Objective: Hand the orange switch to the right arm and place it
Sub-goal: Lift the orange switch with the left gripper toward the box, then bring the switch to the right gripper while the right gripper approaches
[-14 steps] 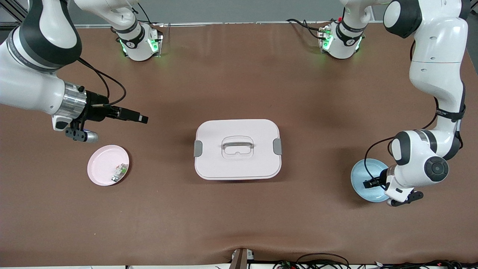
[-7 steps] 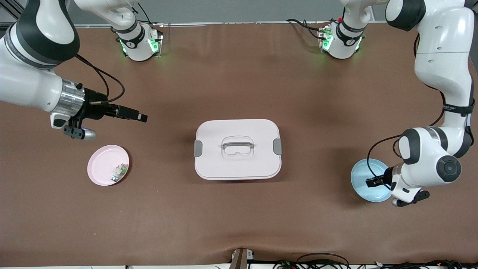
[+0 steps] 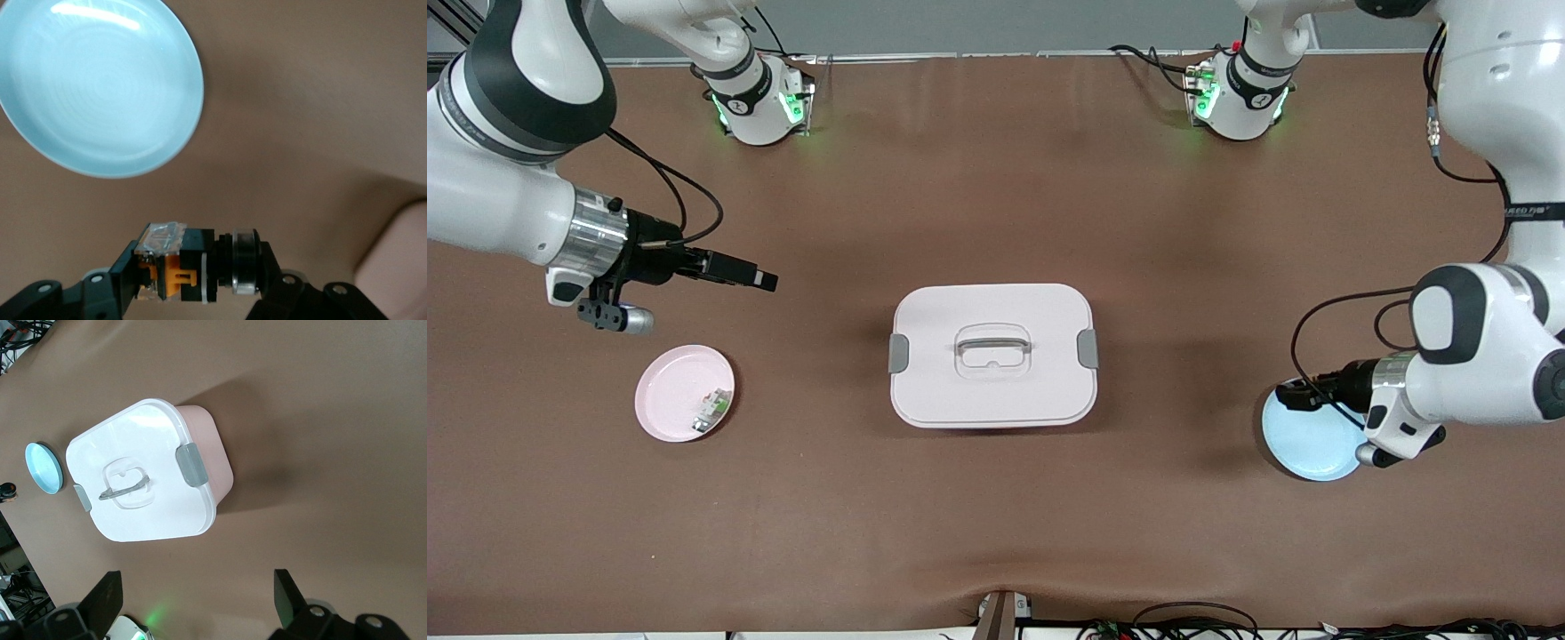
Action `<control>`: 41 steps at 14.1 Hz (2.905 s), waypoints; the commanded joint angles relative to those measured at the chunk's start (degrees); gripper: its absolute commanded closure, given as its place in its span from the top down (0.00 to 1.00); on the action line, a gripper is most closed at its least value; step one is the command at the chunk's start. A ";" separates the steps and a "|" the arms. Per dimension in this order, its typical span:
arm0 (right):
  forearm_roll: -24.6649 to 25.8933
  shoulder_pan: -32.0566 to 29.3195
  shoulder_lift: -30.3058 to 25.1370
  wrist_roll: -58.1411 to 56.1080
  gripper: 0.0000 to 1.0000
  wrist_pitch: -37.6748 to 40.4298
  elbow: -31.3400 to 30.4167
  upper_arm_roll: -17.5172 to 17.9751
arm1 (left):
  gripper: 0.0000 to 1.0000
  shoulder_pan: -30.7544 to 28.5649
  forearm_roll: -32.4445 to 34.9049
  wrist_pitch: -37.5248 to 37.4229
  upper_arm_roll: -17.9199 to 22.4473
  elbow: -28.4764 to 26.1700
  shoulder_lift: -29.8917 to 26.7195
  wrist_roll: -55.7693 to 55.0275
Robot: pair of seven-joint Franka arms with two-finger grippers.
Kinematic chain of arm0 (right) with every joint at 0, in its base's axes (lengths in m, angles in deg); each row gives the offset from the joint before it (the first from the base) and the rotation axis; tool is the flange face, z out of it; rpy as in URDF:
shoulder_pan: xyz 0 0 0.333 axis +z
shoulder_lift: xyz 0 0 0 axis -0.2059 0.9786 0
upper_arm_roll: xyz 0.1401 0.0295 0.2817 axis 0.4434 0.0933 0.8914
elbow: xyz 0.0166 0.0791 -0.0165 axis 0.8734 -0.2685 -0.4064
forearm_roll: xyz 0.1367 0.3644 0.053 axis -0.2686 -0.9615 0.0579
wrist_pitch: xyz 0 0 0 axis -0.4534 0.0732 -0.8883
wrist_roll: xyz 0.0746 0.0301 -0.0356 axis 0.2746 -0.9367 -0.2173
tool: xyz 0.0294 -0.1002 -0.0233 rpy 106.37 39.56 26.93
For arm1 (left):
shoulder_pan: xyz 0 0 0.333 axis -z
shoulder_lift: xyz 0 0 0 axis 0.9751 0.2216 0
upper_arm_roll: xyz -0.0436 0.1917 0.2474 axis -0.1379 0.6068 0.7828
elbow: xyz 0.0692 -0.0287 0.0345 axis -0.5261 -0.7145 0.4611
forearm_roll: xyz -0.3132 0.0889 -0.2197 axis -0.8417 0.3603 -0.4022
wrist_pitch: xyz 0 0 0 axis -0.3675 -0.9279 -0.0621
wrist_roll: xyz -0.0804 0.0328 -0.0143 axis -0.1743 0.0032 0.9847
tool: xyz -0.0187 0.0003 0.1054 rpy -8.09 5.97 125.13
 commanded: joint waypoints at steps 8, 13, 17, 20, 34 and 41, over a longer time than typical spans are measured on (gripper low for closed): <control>-1.04 1.17 -1.32 -0.76 1.00 -1.61 -1.86 -0.15 | 0.00 -0.06 -1.67 -7.13 -12.38 -0.94 -8.70 -27.34; -1.04 2.22 -1.32 -0.76 1.00 -3.02 -2.91 -0.15 | 0.00 2.92 -1.32 -3.88 -18.03 -0.76 -8.35 -43.89; -4.79 4.51 -3.16 -0.58 1.00 -6.62 -5.45 -0.15 | 0.00 9.42 -1.14 -1.07 -18.12 -0.50 -8.44 -58.10; -7.01 7.57 -7.38 -0.41 1.00 -13.46 -11.69 -0.15 | 0.00 13.73 -1.58 -0.89 -18.12 2.48 -8.09 -69.01; -22.13 21.03 -9.49 1.35 1.00 -29.13 -20.05 -0.06 | 0.00 24.11 -10.81 9.31 -18.03 5.12 -4.67 -89.78; -28.01 25.06 -9.59 1.35 1.00 -33.42 -20.32 -0.06 | 0.00 24.20 -14.06 9.57 -18.12 6.26 -3.35 -95.06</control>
